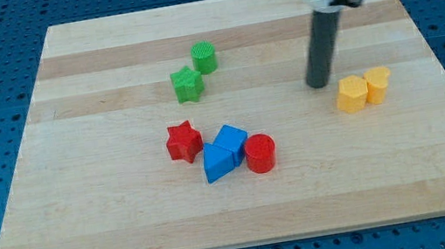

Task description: Move the green star into the green circle

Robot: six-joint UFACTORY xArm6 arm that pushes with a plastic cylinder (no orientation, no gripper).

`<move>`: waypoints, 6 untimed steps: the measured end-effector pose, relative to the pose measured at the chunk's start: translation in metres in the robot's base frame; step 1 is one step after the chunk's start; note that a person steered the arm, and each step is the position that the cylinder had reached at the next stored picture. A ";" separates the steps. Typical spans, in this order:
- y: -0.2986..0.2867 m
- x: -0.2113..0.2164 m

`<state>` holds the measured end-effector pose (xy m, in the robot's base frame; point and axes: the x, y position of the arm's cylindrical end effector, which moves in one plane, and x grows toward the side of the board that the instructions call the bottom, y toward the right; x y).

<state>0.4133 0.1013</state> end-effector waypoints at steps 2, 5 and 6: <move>-0.175 0.028; -0.166 -0.020; -0.187 -0.016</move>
